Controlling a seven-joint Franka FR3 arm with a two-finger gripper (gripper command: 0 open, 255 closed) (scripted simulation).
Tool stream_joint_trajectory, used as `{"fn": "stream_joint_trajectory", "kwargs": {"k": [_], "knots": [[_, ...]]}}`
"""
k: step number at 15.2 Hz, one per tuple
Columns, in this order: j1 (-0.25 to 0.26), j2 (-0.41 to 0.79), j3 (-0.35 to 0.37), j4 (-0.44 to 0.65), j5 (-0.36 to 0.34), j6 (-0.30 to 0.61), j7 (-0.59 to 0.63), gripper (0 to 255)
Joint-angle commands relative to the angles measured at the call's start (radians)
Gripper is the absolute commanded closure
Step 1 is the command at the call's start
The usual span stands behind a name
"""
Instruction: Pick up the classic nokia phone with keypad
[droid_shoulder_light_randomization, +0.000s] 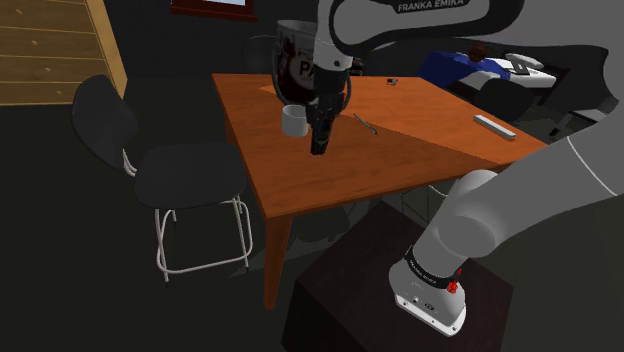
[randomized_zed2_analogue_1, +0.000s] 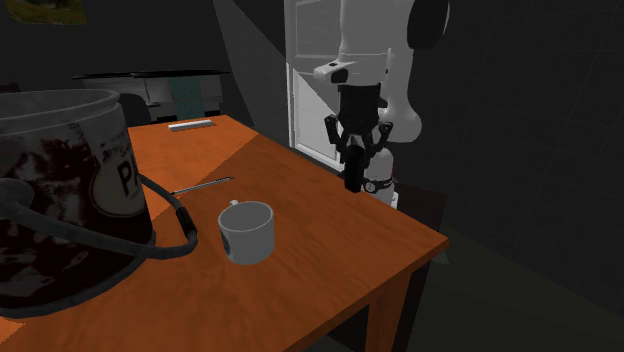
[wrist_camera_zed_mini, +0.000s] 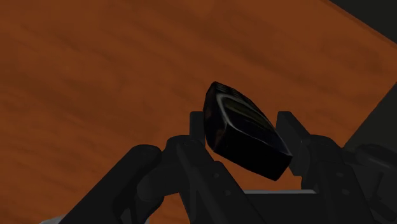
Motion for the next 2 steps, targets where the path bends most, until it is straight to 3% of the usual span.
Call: {"fn": "stream_joint_trajectory", "kwargs": {"k": [1,2], "knots": [[0.0,-0.002,-0.001,0.014,0.0,-0.016,-0.001,255],[0.0,-0.002,-0.001,0.014,0.0,-0.016,-0.001,255]]}}
